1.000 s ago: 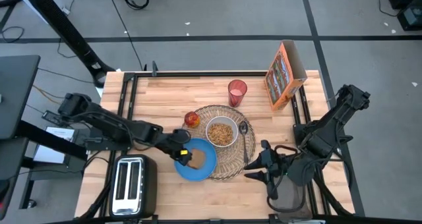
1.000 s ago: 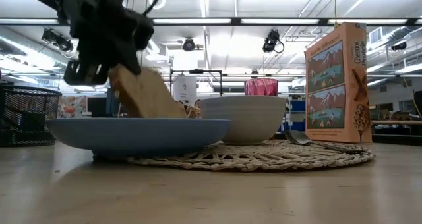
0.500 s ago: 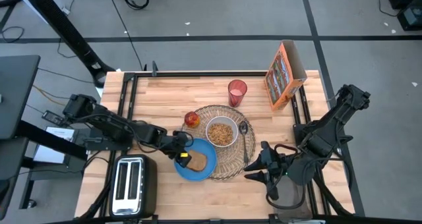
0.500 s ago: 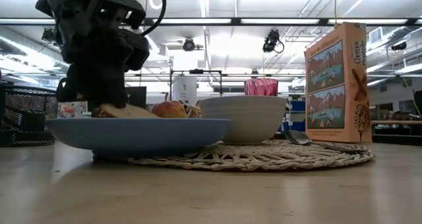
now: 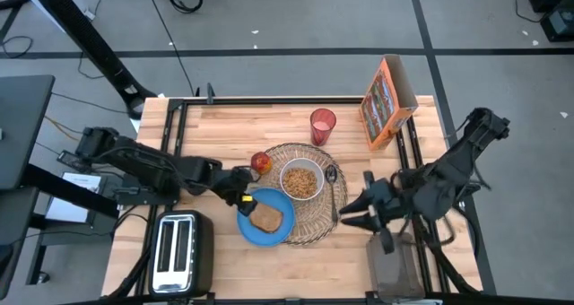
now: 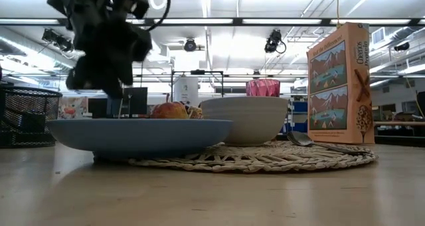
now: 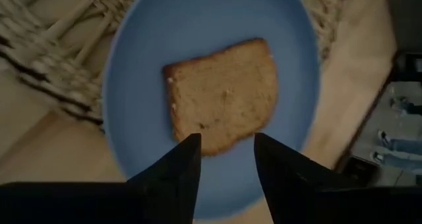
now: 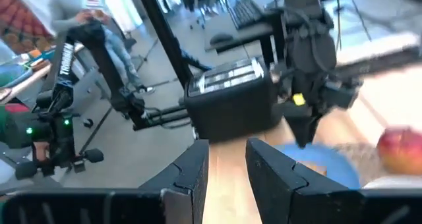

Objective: Arrange a breakfast setting
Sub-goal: Return to Home Position

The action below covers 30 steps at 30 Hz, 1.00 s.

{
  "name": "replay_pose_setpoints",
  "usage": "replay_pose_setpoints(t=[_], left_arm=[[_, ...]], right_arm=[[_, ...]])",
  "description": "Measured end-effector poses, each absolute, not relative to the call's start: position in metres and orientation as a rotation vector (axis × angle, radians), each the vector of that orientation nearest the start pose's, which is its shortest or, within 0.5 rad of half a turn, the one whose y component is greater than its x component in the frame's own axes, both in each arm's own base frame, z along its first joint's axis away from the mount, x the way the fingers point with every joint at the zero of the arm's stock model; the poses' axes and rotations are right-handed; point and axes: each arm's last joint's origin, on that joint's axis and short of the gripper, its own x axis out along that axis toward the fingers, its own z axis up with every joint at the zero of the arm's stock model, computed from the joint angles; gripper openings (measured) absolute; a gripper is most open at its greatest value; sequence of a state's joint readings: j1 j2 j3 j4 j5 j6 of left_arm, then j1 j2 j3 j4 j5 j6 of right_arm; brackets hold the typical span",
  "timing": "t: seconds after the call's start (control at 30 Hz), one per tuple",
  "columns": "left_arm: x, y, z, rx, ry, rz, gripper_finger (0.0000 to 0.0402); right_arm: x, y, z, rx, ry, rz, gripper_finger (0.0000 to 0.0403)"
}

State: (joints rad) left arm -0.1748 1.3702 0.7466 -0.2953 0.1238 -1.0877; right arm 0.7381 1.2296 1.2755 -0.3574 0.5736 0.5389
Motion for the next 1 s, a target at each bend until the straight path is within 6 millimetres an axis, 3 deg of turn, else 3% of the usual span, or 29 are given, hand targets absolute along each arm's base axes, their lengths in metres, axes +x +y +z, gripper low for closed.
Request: replay_pose_setpoints(t=[0.17, 0.37, 0.5, 0.6, 0.73, 0.83, 1.0], left_arm=[[0.245, -0.046, 0.235, -0.964, 0.873, 0.209, 0.0148], [0.24, -0.048, 0.309, -0.776, 0.46, 0.084, 0.0148], [0.239, -0.042, 0.345, -0.586, 0.204, 0.022, 0.0141], [0.236, -0.036, 0.368, -0.447, 0.012, -0.011, 0.013], [0.225, -0.03, 0.383, -0.296, -0.097, -0.005, 0.0099], [0.214, -0.028, 0.382, -0.222, -0.114, -0.003, 0.0066], [0.193, -0.025, 0.375, -0.307, -0.111, -0.006, 0.0021]], right_arm=[[0.197, 0.14, 0.412, 0.226, 0.226, 0.149, 0.0102], [0.208, 0.106, 0.421, 0.141, 0.186, 0.162, 0.0053], [0.22, 0.084, 0.424, 0.081, 0.135, 0.133, 0.0012], [0.226, 0.068, 0.425, 0.049, 0.047, 0.096, 0.0009], [0.228, 0.052, 0.411, 0.057, -0.018, 0.101, 0.0011], [0.221, 0.046, 0.391, 0.08, -0.038, 0.142, 0.0005], [0.194, 0.038, 0.363, 0.157, -0.122, 0.089, 0.0014]])
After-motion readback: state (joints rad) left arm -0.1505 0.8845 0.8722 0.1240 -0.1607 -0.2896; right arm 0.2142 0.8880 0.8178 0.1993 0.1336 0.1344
